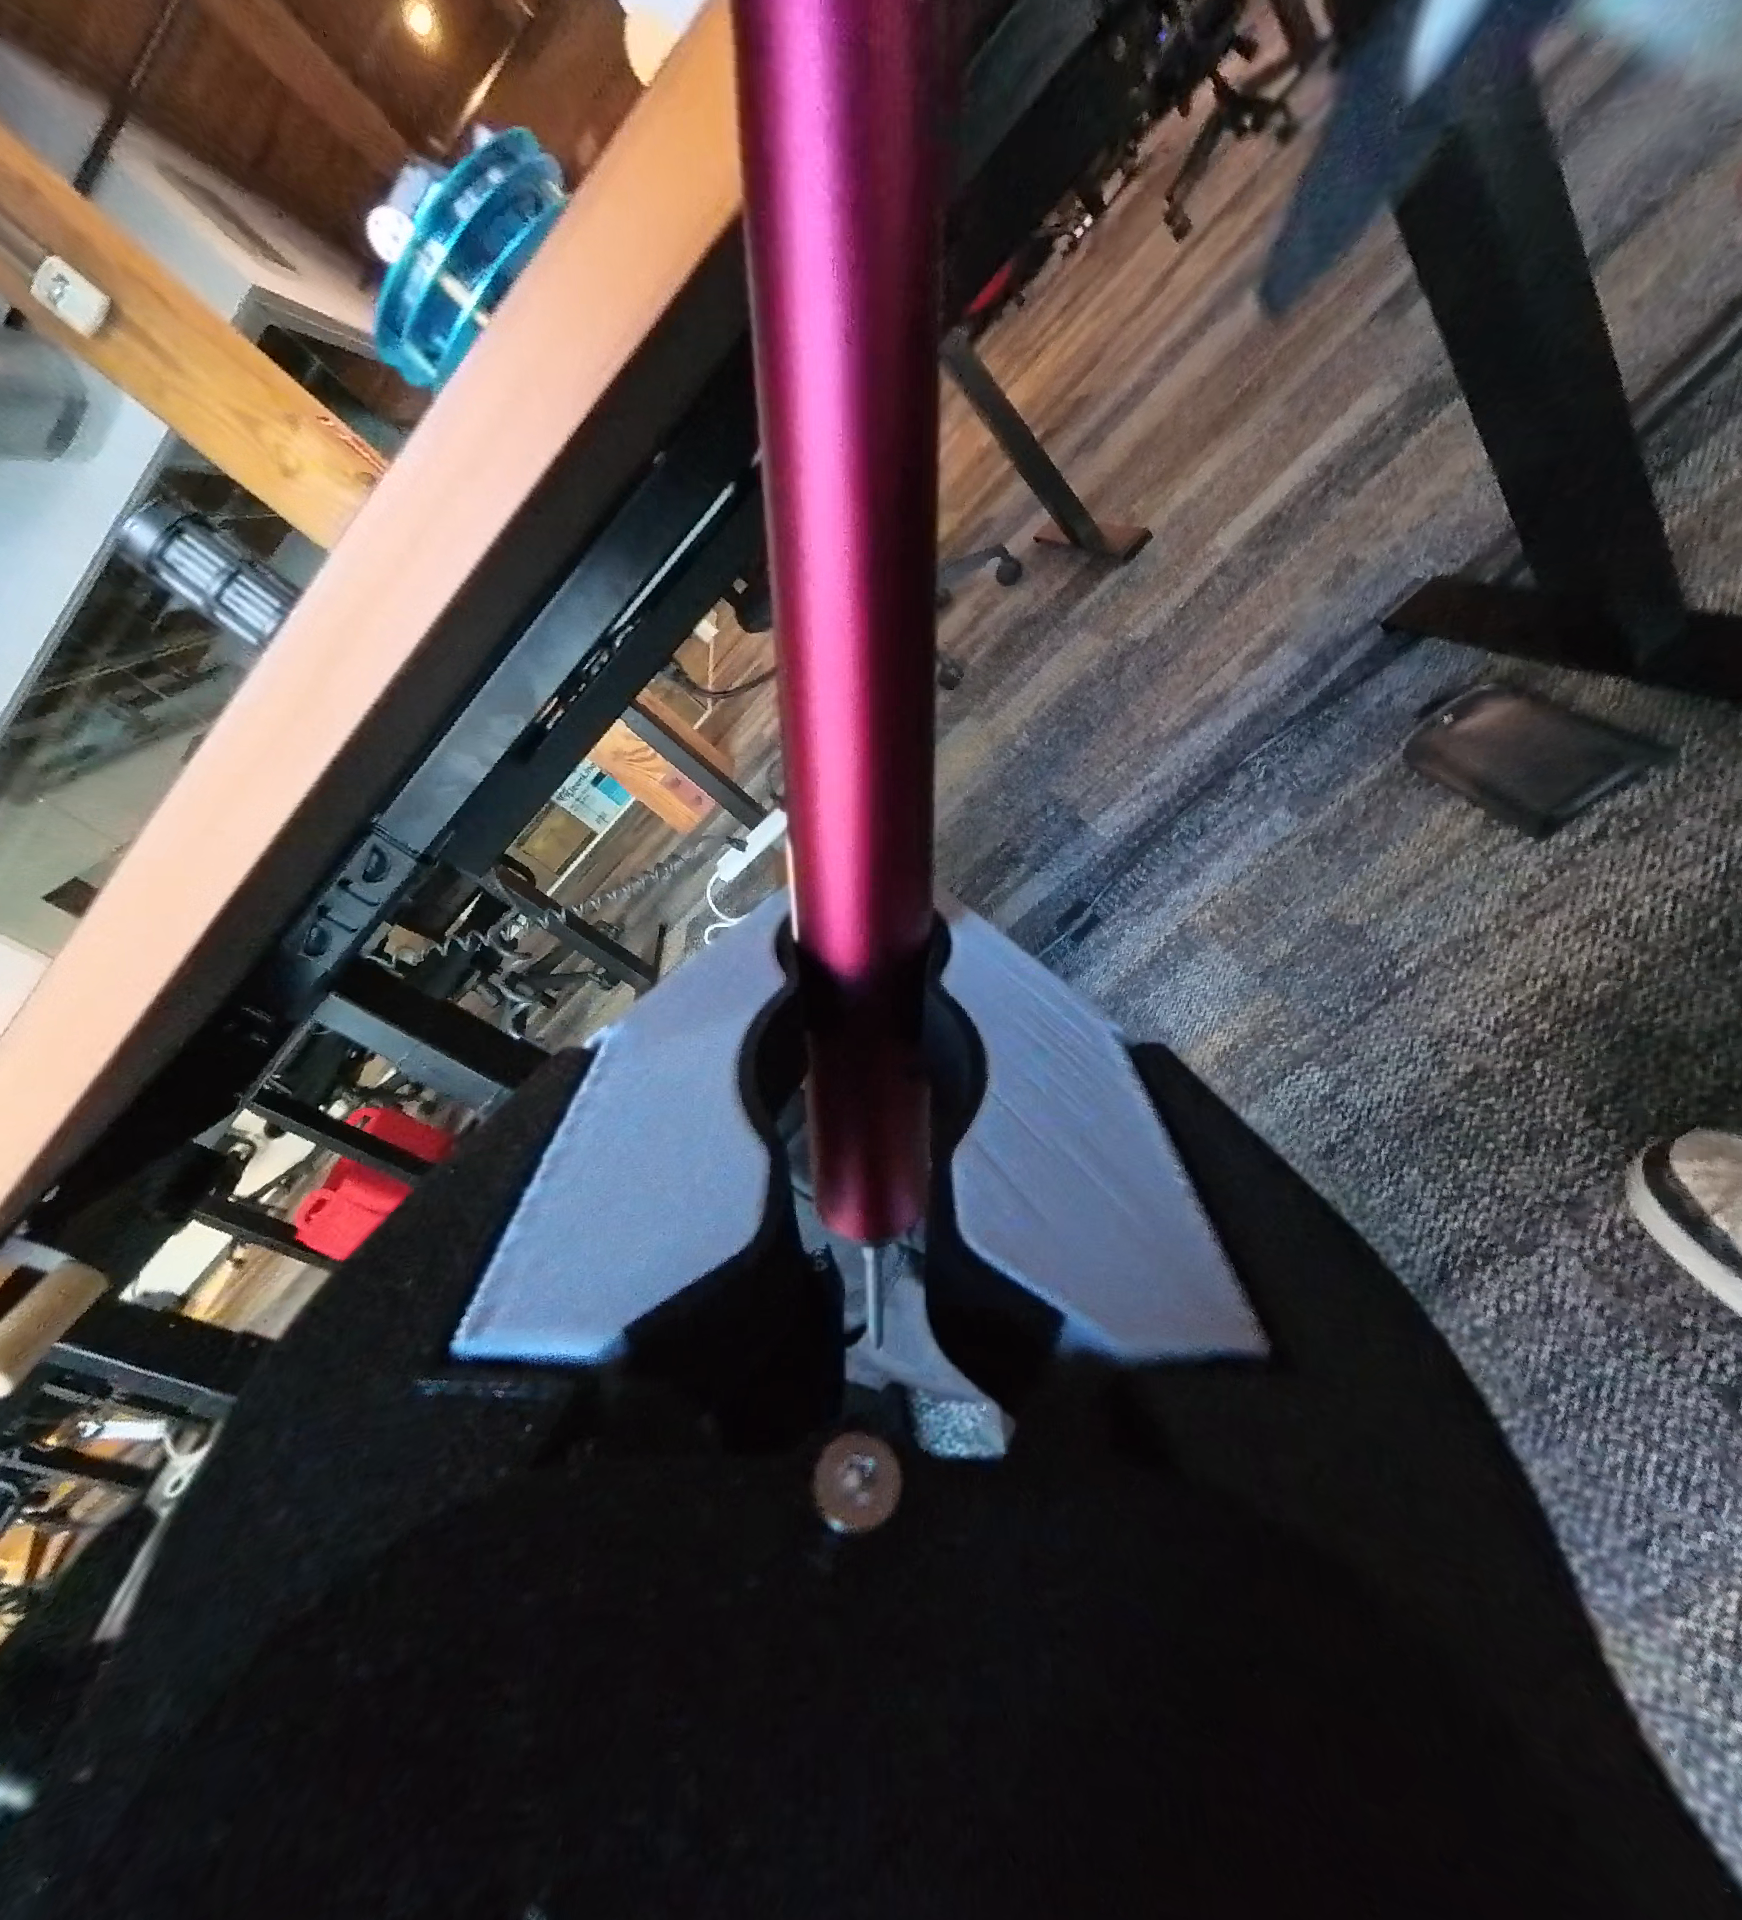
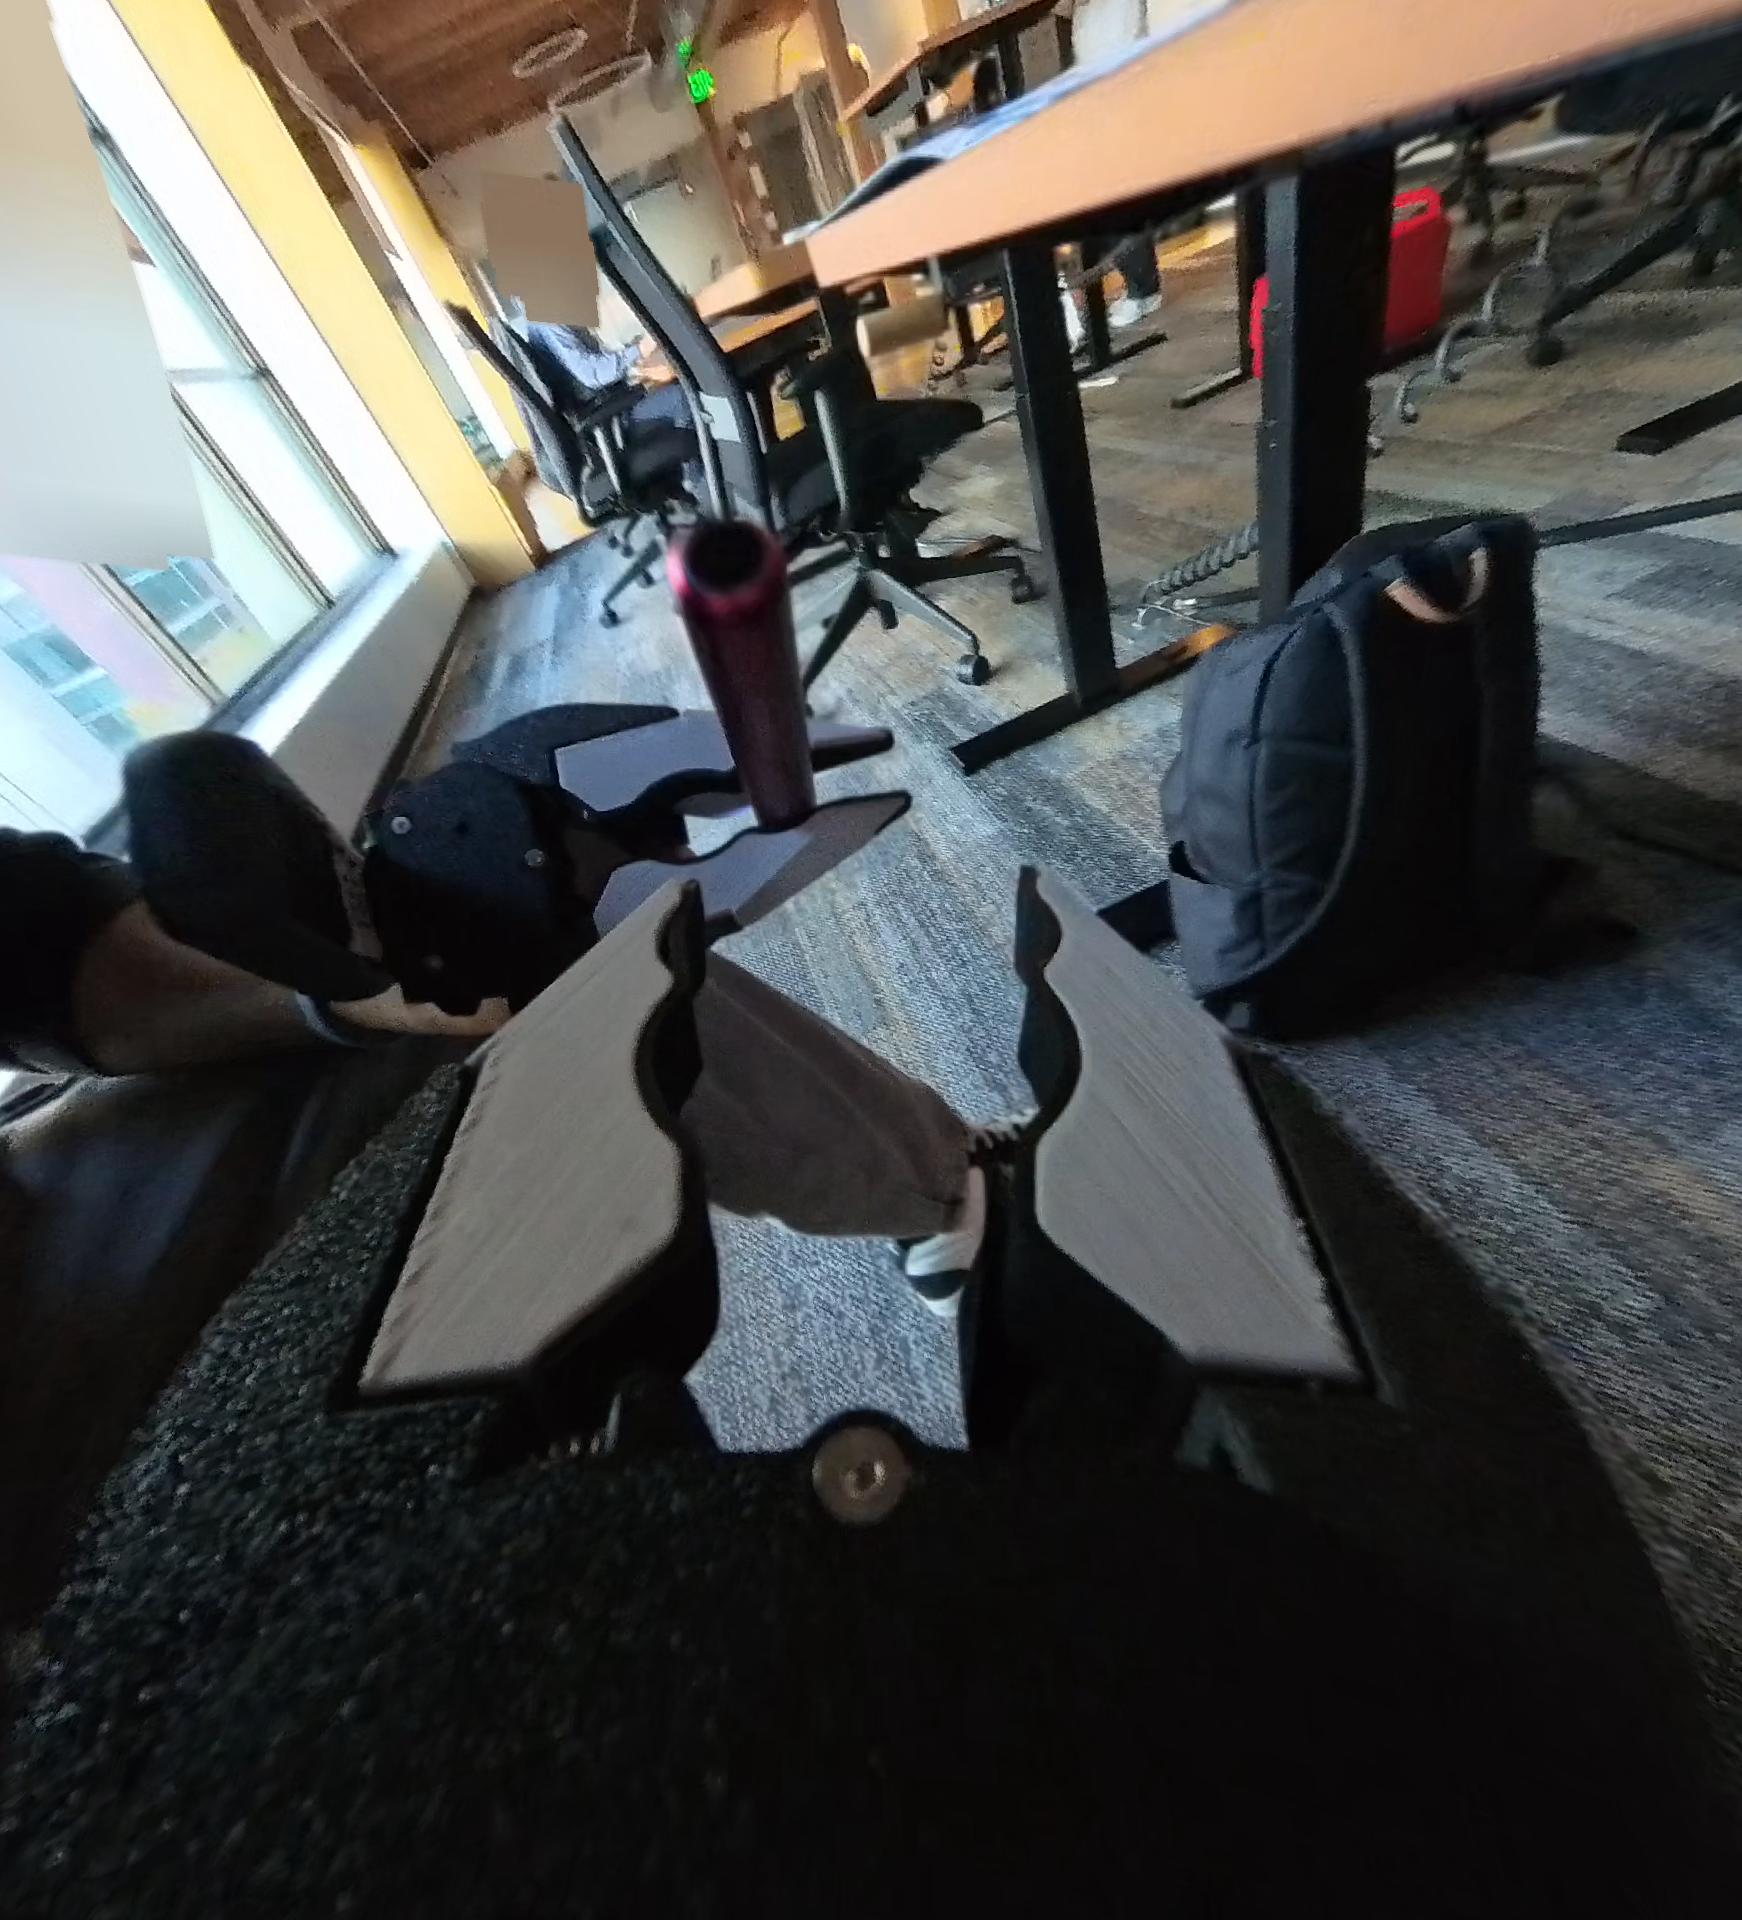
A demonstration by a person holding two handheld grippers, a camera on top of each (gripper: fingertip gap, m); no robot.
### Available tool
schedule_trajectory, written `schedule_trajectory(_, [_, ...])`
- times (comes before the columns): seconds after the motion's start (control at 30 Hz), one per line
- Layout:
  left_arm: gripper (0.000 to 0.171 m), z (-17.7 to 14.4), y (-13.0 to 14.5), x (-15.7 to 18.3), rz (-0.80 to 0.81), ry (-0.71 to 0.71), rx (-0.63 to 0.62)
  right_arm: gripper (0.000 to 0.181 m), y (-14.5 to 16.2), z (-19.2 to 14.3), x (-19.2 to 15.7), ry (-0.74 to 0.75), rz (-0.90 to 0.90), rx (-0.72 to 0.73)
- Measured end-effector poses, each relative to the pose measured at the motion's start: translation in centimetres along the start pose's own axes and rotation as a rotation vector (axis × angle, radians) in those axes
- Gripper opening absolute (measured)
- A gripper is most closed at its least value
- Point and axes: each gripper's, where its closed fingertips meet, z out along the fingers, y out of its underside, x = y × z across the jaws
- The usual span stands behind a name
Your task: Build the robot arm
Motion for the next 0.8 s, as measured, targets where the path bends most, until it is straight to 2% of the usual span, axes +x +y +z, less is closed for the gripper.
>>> schedule_trajectory(0.07, [0.014, -0.1, -0.5, -0.1, -0.021, -0.009, 0.026, 0.059, 0.9, 1.8, 0.2, 0.001, 0.022, 0.000])
schedule_trajectory(0.17, [0.014, -0.1, -1.5, 0.3, -0.009, -0.010, 0.061, 0.048, 1.6, 4.6, -0.9, -0.092, 0.066, 0.007])
schedule_trajectory(0.27, [0.014, 0.1, -1.5, 1.1, 0.031, 0.007, 0.059, 0.045, 1.5, 6.1, -1.2, -0.127, 0.050, -0.007])
schedule_trajectory(0.37, [0.014, 0.3, -0.9, 1.6, 0.055, 0.019, 0.037, 0.047, 1.3, 6.3, -1.4, -0.142, 0.010, -0.005])
schedule_trajectory(0.57, [0.015, 0.4, -0.3, 3.0, 0.140, 0.065, 0.029, 0.023, 1.8, 6.6, -1.9, -0.142, -0.123, -0.030])
schedule_trajectory(0.7, [0.016, 0.4, 0.3, 3.5, 0.190, 0.071, -0.003, 0.021, 2.6, 6.8, -1.4, -0.141, -0.113, -0.112])
schedule_trajectory(0.73, [0.020, 0.5, 0.8, 3.7, 0.192, 0.081, -0.026, 0.021, 3.0, 6.8, -1.2, -0.122, -0.132, -0.147])
schedule_trajectory(0.8, [0.057, 0.0, 2.3, 3.4, 0.179, 0.081, -0.112, 0.021, 3.2, 6.6, -0.1, -0.066, -0.192, -0.168])
